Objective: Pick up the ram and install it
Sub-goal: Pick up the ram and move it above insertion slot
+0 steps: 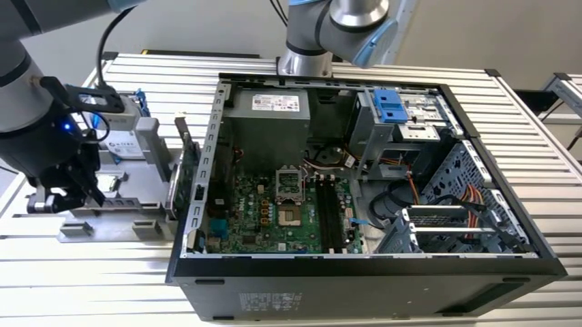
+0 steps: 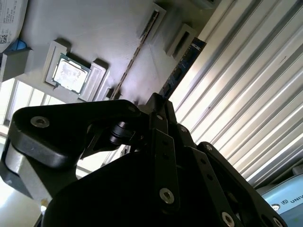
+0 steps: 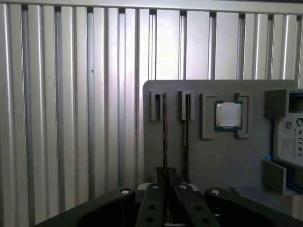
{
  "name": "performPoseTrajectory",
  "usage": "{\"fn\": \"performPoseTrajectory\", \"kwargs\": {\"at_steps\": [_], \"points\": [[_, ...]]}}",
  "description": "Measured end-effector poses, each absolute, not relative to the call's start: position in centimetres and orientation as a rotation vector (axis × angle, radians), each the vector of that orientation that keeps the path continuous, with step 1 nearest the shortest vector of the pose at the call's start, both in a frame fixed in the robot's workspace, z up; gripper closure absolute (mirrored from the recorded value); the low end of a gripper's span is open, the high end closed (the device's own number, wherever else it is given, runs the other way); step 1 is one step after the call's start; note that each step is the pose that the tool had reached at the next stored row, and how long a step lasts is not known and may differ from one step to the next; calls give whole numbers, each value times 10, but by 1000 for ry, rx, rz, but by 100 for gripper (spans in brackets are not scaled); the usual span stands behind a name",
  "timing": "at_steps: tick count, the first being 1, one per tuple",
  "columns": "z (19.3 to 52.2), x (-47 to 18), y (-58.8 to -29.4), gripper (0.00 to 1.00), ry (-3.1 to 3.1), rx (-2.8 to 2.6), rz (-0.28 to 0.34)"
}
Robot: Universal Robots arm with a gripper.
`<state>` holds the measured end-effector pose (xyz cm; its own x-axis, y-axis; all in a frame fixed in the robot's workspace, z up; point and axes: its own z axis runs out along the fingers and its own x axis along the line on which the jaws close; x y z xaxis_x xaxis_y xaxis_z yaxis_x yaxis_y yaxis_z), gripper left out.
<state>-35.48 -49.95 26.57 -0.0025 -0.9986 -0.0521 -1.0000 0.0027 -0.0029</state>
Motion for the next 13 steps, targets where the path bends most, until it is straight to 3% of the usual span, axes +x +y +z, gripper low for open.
{"fn": "performPoseTrajectory", "kwargs": {"at_steps": [13], "points": [[275,-355,-500,100,2196,-2191,54]]}}
